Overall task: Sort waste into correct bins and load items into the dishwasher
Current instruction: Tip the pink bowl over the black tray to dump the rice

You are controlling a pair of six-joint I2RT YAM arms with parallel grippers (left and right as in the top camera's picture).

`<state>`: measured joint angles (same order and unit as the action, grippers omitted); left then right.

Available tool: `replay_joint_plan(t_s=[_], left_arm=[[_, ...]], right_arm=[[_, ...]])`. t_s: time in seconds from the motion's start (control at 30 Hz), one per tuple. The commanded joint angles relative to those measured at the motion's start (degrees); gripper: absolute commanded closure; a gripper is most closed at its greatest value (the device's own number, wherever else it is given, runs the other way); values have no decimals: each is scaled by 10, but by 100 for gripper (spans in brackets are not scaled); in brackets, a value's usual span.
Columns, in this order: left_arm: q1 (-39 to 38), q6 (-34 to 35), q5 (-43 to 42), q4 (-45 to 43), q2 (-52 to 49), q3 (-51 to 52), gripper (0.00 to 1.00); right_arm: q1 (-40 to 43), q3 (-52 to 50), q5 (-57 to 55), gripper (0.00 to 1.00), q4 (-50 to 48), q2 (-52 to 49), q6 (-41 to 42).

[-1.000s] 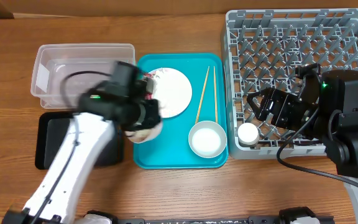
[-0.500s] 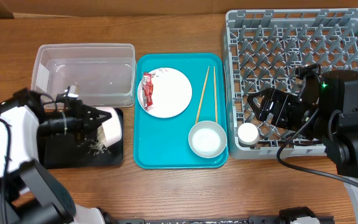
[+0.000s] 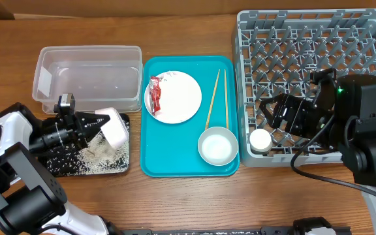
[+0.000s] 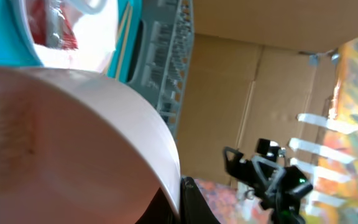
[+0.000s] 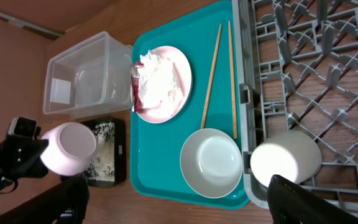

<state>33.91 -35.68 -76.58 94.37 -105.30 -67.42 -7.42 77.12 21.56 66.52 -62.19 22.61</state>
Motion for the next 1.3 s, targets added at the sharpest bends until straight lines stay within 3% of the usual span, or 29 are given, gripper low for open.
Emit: replay_joint_plan(t_s=[0.0, 0.07, 0.17, 0.27, 0.37, 0.43, 0.6, 0.97, 1.07, 1.27], left_arm=[[10, -120, -33, -14, 0, -3, 96], [13, -53, -26, -5, -5, -3, 96], [9, -111, -36, 14, 3, -3, 96], [11, -43, -29, 1, -1, -1, 96], [8, -133, -48, 9, 1, -5, 96], [9, -72, -33, -10, -2, -4, 96], [-6, -134, -9, 24, 1, -5, 96], [-52, -94, 57, 24, 65, -16, 96], [-80, -7, 86, -8, 107, -30, 96], [-205, 341, 323, -167, 210, -34, 96]], right_arm=[[3, 0, -5, 7, -2, 1, -5], [3, 0, -5, 7, -3, 1, -5], [3, 0, -5, 7, -2, 1, -6], [3, 0, -5, 7, -3, 1, -5], [3, 0, -5, 7, -2, 1, -5], [3, 0, -5, 7, -2, 1, -5], [3, 0, -5, 7, -1, 1, -5], [3, 0, -5, 7, -4, 1, -5], [3, 0, -5, 7, -7, 1, -5], [3, 0, -5, 7, -9, 1, -5]])
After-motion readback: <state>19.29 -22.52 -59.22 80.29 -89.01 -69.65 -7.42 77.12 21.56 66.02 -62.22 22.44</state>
